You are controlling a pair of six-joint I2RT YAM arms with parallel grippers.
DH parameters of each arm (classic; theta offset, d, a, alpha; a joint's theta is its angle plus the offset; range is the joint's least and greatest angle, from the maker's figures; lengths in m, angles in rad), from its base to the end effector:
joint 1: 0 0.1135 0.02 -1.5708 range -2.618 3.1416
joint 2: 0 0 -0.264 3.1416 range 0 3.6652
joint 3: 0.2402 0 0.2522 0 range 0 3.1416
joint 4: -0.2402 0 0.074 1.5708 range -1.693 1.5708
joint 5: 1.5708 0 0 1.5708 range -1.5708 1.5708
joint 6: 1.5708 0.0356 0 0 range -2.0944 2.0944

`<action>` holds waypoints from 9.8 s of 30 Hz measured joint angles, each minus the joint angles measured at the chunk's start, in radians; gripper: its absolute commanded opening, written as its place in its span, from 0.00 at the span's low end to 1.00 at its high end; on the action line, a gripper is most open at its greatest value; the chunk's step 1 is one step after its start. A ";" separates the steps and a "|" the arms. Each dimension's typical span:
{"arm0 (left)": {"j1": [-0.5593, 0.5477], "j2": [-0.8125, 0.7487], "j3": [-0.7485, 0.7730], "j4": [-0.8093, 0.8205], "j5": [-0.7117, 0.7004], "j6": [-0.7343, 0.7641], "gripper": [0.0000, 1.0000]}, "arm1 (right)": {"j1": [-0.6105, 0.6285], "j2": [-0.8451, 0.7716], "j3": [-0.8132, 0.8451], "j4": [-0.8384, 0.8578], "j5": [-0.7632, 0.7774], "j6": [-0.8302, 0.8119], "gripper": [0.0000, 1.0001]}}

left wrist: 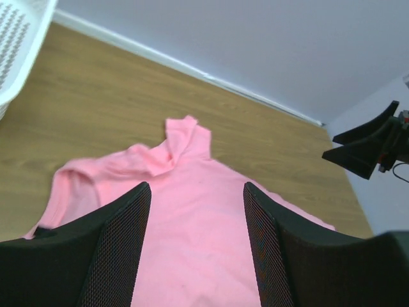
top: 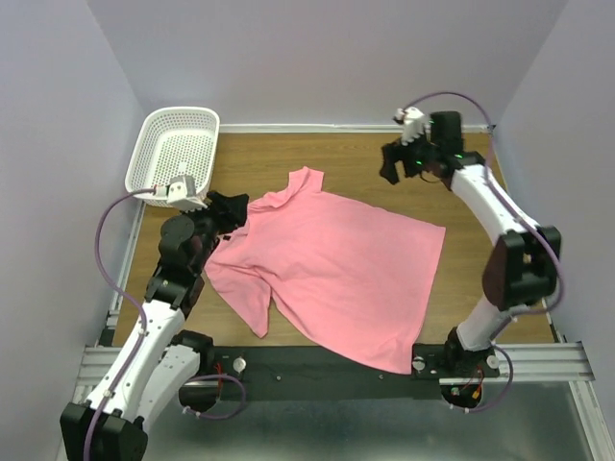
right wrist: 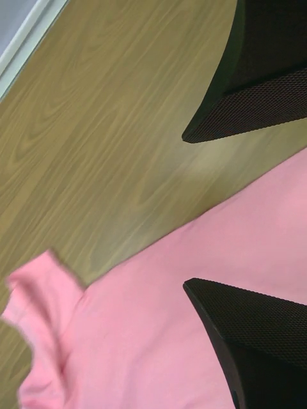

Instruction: Fold and stack the t-shirts

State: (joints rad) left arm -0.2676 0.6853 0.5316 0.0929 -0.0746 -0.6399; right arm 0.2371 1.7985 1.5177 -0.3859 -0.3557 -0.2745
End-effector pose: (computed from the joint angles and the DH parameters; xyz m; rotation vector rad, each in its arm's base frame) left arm 0.1706 -0.0440 0.2957 -0.3663 1.6287 -0.6322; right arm 0.4014 0.1098 0.2941 -0.7445 2.0857 0.3765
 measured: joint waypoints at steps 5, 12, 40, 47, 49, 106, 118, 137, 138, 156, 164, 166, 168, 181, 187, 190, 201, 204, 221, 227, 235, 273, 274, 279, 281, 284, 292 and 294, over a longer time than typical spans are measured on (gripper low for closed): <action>-0.004 0.260 0.146 0.064 0.185 0.084 0.67 | -0.196 -0.232 -0.256 -0.003 -0.031 -0.099 0.94; -0.058 0.871 0.584 -0.025 0.273 0.246 0.58 | -0.407 -0.257 -0.458 -0.093 -0.101 -0.182 0.90; -0.031 1.666 1.427 -0.489 0.167 0.486 0.40 | -0.488 -0.153 -0.512 -0.117 -0.257 -0.196 0.84; -0.020 1.706 1.459 -0.501 0.249 0.504 0.40 | -0.488 -0.145 -0.512 -0.117 -0.261 -0.196 0.84; -0.019 1.720 1.459 -0.507 0.270 0.506 0.40 | -0.489 -0.145 -0.512 -0.117 -0.261 -0.196 0.84; 0.065 1.434 1.312 -0.275 0.566 0.444 0.00 | -0.580 0.072 -0.386 -0.107 -0.274 -0.046 0.19; 0.081 1.558 1.535 -0.302 0.571 0.411 0.00 | -0.592 0.177 -0.160 -0.132 -0.184 -0.040 0.01; 0.137 1.870 1.814 -0.024 0.581 0.106 0.00 | -0.571 0.705 0.608 -0.087 -0.156 -0.003 0.01; 0.137 1.870 1.813 -0.001 0.581 0.106 0.00 | -0.571 0.706 0.618 -0.086 -0.156 -0.003 0.01; 0.135 1.580 1.496 0.127 0.612 0.374 0.00 | -0.564 0.312 0.140 0.064 -0.236 -0.026 0.01; 0.132 1.126 1.072 0.251 0.636 0.509 0.00 | -0.564 -0.077 -0.236 0.105 -0.311 -0.089 0.01; 0.132 1.016 0.966 0.268 0.635 0.526 0.00 | -0.564 -0.213 -0.331 0.102 -0.314 -0.108 0.01; 0.128 0.904 0.883 0.282 0.634 0.539 0.00 | -0.564 -0.355 -0.395 0.092 -0.312 -0.116 0.01; 0.109 0.175 0.871 0.269 0.582 0.505 0.00 | -0.564 -0.865 0.124 -0.012 -0.219 -0.024 0.01; 0.108 0.028 1.005 0.307 0.518 0.470 0.00 | -0.564 -0.868 0.441 -0.068 -0.164 0.044 0.01; 0.108 0.019 1.012 0.311 0.485 0.468 0.00 | -0.564 -0.867 0.523 -0.076 -0.142 0.066 0.00; 0.108 0.267 0.677 0.375 0.447 0.433 0.00 | -0.564 -0.850 0.032 -0.044 -0.131 0.044 0.01; 0.108 0.414 0.604 0.416 0.447 0.413 0.00 | -0.564 -0.804 -0.177 -0.007 -0.153 0.032 0.01; 0.076 1.588 1.197 0.171 0.398 0.332 0.00 | -0.558 0.217 -0.251 0.420 -0.329 0.029 0.01; 0.075 1.741 1.510 0.008 0.337 0.332 0.00 | -0.558 0.344 -0.097 0.443 -0.304 0.067 0.01; 0.075 1.757 1.595 -0.028 0.322 0.332 0.00 | -0.558 0.346 -0.048 0.465 -0.292 0.103 0.00; 0.084 1.283 0.912 0.217 0.463 0.436 0.00 | -0.557 0.219 -0.182 0.467 -0.277 0.107 0.01; 0.085 1.270 0.904 0.219 0.466 0.437 0.00 | -0.557 0.218 -0.186 0.467 -0.277 0.106 0.01; 0.096 1.218 0.868 0.225 0.474 0.438 0.00 | -0.562 0.212 -0.206 0.467 -0.274 0.100 0.01; 0.099 1.202 0.859 0.225 0.476 0.439 0.00 | -0.564 0.207 -0.211 0.467 -0.274 0.098 0.00; 0.104 1.182 0.844 0.227 0.478 0.442 0.00 | -0.569 0.196 -0.213 0.467 -0.272 0.098 0.00; 0.109 1.147 0.803 0.227 0.480 0.447 0.00 | -0.578 0.166 -0.228 0.467 -0.270 0.098 0.00; 0.109 1.139 0.797 0.227 0.480 0.449 0.00 | -0.579 0.163 -0.234 0.467 -0.270 0.097 0.00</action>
State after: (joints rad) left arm -0.1581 1.8244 1.3281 0.3195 0.4057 -0.1913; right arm -0.3424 1.9617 1.2839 0.0814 -0.6262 -0.1776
